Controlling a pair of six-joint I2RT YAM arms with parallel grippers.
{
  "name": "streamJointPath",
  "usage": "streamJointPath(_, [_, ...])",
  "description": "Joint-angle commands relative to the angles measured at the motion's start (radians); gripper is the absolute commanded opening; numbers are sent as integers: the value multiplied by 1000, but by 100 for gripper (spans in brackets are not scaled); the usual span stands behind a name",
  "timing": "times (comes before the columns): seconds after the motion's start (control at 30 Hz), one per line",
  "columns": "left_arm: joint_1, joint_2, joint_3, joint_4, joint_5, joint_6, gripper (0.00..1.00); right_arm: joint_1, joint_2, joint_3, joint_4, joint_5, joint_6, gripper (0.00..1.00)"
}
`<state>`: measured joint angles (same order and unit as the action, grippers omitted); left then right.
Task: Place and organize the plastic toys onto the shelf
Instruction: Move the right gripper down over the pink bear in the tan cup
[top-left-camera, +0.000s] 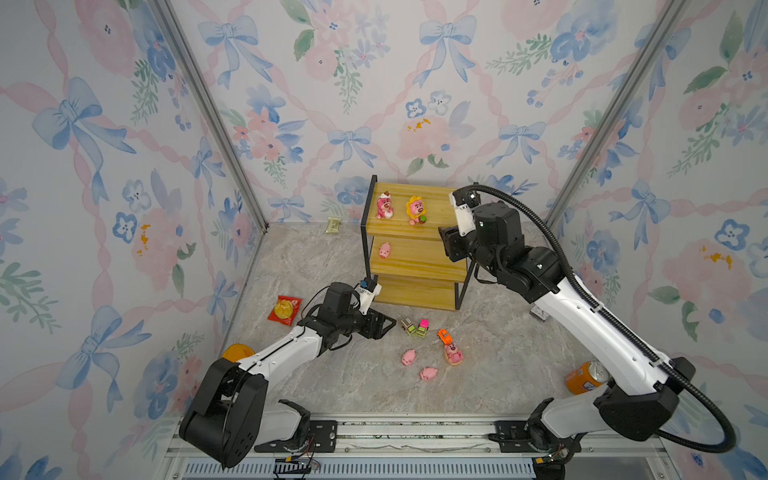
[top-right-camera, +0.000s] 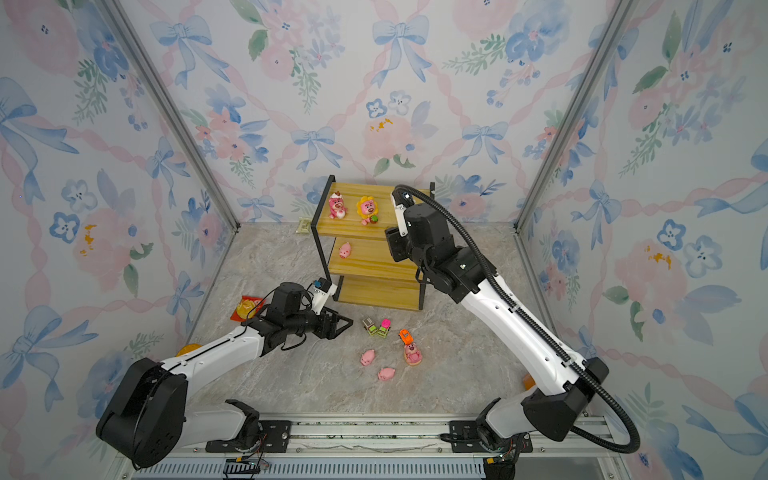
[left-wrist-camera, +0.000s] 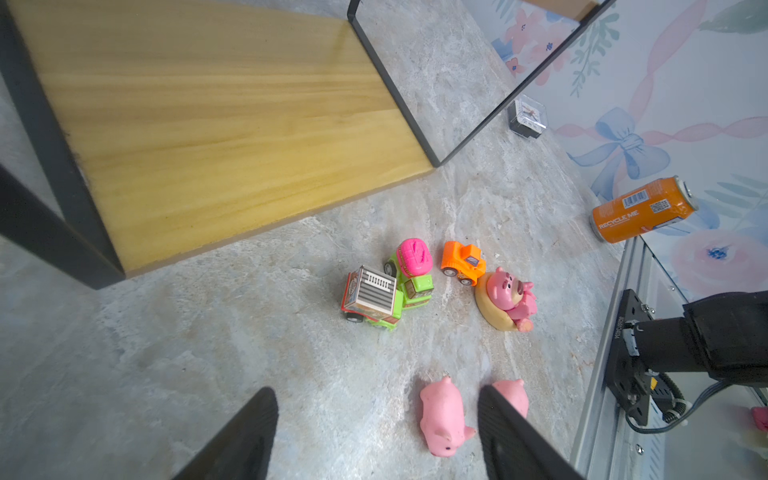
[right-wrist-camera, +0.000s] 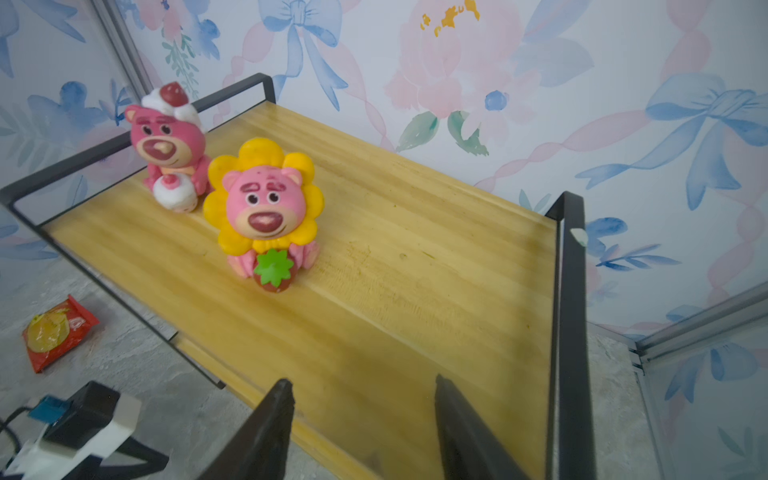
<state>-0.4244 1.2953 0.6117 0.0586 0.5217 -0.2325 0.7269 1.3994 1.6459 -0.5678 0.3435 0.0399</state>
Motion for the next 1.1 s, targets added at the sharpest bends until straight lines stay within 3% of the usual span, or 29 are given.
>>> streamJointPath(0.0, [3,6,9,12,12,-5,77,54,-105,-82,-77,-5,95,62])
streamJointPath(0.23, [-7,27,1,19,-2,-5,77,178,-260,-297,-233,25,388,66])
streamJointPath(0.53, [-23,39,-12,53,-22,-47,77,283,-322,-517,-408,33,700,73])
streamJointPath(0.73, [-40,58,5,53,-24,-60,77,310,-346,-647,-439,31,818,76])
streamJointPath(1.07, [-56,74,16,53,-35,-76,77,307,-240,-722,-386,-25,814,79])
